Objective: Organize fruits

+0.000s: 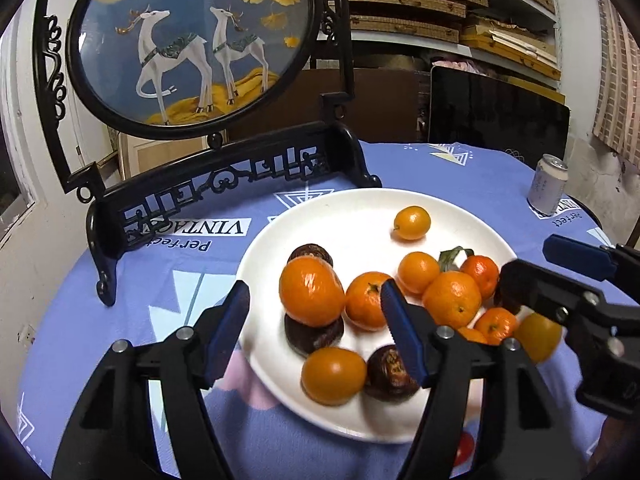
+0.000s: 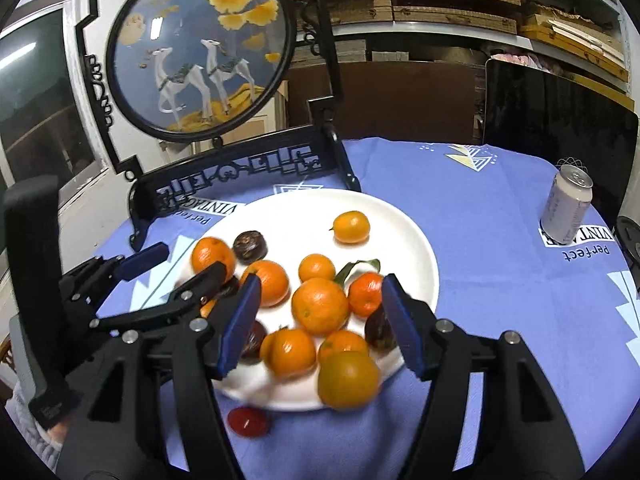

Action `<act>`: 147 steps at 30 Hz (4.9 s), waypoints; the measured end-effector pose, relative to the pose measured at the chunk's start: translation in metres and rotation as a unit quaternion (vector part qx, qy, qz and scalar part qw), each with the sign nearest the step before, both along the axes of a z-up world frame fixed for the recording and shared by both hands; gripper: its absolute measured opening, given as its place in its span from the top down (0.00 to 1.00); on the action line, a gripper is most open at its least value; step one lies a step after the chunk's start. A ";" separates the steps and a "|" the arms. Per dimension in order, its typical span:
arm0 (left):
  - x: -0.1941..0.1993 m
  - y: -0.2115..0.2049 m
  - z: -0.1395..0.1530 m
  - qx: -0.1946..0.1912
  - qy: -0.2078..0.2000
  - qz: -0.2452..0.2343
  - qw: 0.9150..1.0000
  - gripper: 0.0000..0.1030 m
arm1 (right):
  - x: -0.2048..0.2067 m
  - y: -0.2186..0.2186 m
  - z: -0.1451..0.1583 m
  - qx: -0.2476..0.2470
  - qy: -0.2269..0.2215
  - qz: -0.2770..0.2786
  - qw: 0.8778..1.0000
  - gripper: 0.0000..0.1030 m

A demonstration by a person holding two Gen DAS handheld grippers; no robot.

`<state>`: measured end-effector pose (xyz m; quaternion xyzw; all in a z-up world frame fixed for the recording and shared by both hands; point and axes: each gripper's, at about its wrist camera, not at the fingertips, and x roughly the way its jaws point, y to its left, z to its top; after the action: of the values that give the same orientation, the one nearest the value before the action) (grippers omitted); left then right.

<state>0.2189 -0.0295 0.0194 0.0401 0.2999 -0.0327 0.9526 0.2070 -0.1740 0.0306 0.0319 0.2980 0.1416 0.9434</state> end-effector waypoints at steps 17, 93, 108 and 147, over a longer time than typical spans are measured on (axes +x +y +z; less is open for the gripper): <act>-0.083 0.046 -0.009 -0.035 0.011 0.032 0.999 0.34 | -0.147 -0.009 -0.037 0.001 0.034 0.083 0.996 0.25; -0.016 -0.015 0.000 -0.007 0.004 0.017 1.000 0.71 | -0.009 0.000 -0.007 -0.014 0.025 0.037 0.999 0.58; 0.026 -0.021 -0.014 -0.013 0.025 0.012 1.000 0.69 | 0.029 -0.008 -0.018 -0.016 0.012 -0.005 1.000 0.36; -0.048 -0.009 0.013 -0.011 -0.014 0.013 1.000 0.40 | -0.043 -0.023 -0.032 0.009 0.009 -0.013 1.000 0.17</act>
<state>0.1709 -0.0388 0.0327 0.0264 0.2871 -0.0228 0.9573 0.1642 -0.1974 -0.0012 0.0456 0.3051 0.1314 0.9421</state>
